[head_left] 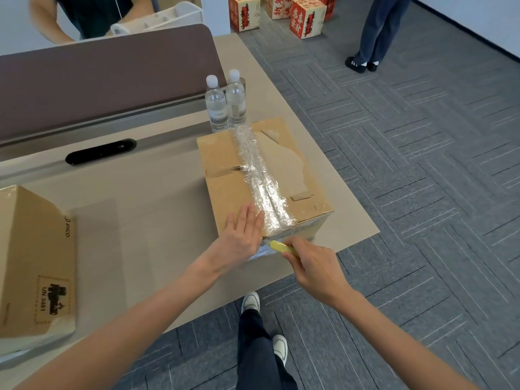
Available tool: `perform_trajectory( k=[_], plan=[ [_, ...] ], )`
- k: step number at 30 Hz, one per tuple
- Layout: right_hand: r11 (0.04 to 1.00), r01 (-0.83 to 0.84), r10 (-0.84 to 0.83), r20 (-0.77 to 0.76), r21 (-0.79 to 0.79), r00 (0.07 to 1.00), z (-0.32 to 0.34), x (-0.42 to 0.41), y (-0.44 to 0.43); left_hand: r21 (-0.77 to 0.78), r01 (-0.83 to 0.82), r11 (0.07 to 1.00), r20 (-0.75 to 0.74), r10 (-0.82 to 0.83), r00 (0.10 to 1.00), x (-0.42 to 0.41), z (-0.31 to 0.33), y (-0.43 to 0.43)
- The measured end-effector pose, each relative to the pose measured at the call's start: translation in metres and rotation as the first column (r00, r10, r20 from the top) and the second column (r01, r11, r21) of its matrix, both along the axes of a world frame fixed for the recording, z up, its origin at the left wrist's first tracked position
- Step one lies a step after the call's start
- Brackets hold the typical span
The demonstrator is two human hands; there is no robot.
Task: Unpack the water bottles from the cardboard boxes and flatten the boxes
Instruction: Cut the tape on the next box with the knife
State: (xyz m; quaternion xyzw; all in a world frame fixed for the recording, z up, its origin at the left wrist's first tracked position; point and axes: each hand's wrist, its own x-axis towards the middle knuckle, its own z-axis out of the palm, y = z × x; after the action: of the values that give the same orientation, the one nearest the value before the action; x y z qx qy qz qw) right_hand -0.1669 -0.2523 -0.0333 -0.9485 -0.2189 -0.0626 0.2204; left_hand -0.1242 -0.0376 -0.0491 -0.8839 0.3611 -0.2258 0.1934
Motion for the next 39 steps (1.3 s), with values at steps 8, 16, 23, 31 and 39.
perform_trajectory(
  k=[8, 16, 23, 31, 39],
  plan=[
    [0.997, 0.066, -0.066, 0.003, 0.028, 0.998, -0.001, 0.001, 0.001, -0.048, 0.031, 0.998, 0.025, -0.03, 0.999, -0.001, -0.001, 0.001],
    [0.989, 0.128, -0.127, -0.014, 0.077, 0.992, 0.002, -0.004, 0.01, -0.094, 0.059, 0.994, 0.004, -0.059, 0.998, 0.001, 0.0, 0.006],
    [0.996, 0.087, -0.087, -0.016, 0.023, 0.996, 0.004, 0.004, 0.004, -0.093, 0.074, 0.993, -0.008, -0.075, 0.997, 0.005, -0.005, 0.01],
    [0.999, 0.044, -0.045, -0.047, -0.018, 0.998, 0.009, 0.013, -0.011, -0.063, 0.108, 0.992, 0.021, -0.106, 0.994, 0.01, -0.01, 0.011],
    [0.996, 0.067, -0.073, -0.103, -0.067, 0.992, 0.017, 0.027, -0.04, -0.082, 0.102, 0.991, 0.028, -0.1, 0.995, 0.009, -0.016, 0.013]
  ],
)
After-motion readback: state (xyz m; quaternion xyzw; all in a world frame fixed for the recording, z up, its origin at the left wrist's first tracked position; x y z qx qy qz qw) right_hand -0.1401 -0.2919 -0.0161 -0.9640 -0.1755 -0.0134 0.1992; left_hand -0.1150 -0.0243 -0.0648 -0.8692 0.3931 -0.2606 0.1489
